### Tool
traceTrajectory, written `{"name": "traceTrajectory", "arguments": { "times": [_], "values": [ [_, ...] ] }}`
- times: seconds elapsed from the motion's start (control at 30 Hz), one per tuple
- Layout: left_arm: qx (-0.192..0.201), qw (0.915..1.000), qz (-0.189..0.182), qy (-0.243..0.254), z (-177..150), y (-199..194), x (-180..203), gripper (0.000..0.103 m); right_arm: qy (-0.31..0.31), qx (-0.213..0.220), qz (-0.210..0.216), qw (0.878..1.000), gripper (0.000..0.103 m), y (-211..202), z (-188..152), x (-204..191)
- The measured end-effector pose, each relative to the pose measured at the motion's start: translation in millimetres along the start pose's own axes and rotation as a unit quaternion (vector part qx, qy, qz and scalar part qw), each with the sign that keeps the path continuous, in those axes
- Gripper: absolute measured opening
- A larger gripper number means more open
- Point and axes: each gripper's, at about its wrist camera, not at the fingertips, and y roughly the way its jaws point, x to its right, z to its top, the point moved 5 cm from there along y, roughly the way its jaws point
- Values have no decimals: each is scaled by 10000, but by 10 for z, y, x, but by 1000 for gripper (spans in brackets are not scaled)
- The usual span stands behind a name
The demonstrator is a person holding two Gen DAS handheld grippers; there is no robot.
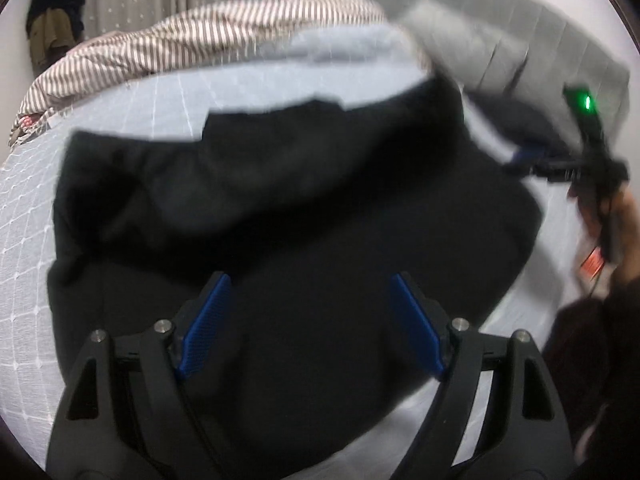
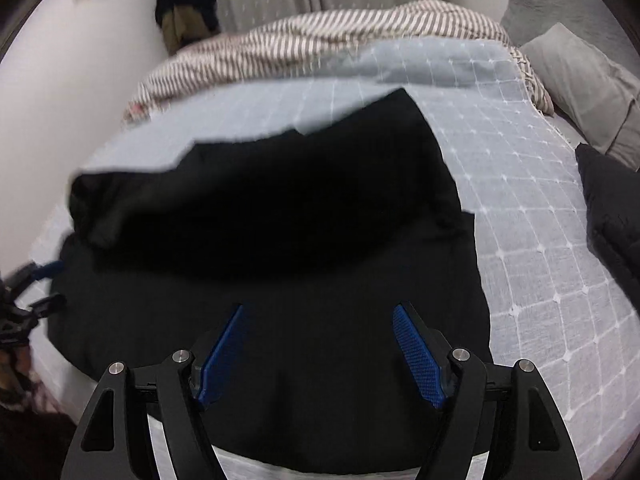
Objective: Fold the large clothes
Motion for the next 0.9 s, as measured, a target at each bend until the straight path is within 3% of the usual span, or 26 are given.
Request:
{"name": "traceTrajectory", "arguments": {
  "times": [0.1, 0.17, 0.3, 0.37, 0.47, 0.5, 0.6, 0.7, 0.8, 0.9],
  "values": [
    [-497, 9982, 255, -238, -17, 354, -188, 82, -207, -499, -173, 9984, 76, 391, -2, -95],
    [-571, 9966, 448, -384, 80, 530, -336, 82, -225, -700, -190, 9971, 76, 671, 42, -143],
    [-251, 9909, 975, -895, 424, 734, -877, 82, -224, -343, -263, 9988, 76, 880, 233, -93],
    [-136, 9747, 1679, -1471, 478, 758, -1335, 82, -109, 35, -559, 9984, 76, 889, 328, 71],
    [132, 9535, 1967, -2277, 368, 563, -1703, 81, 145, 337, -1492, 9881, 76, 817, 370, 483],
    [293, 9488, 2035, -2400, 319, 448, -1752, 81, 369, 407, -1594, 9857, 76, 759, 363, 664],
    [640, 9435, 2037, -2534, 154, 149, -1822, 81, 1315, 722, -993, 9837, 76, 527, 341, 1114],
    [462, 9400, 1825, -2844, 32, 178, -2030, 81, 2093, 911, -184, 9734, 76, 487, 447, 1366],
    [394, 9330, 1327, -3322, -47, 279, -2189, 81, 2044, 800, 180, 9754, 76, 651, 590, 1336],
    [382, 9251, 893, -3672, -107, 369, -2208, 65, 1831, 598, 150, 9812, 76, 899, 687, 1278]
  ]
}}
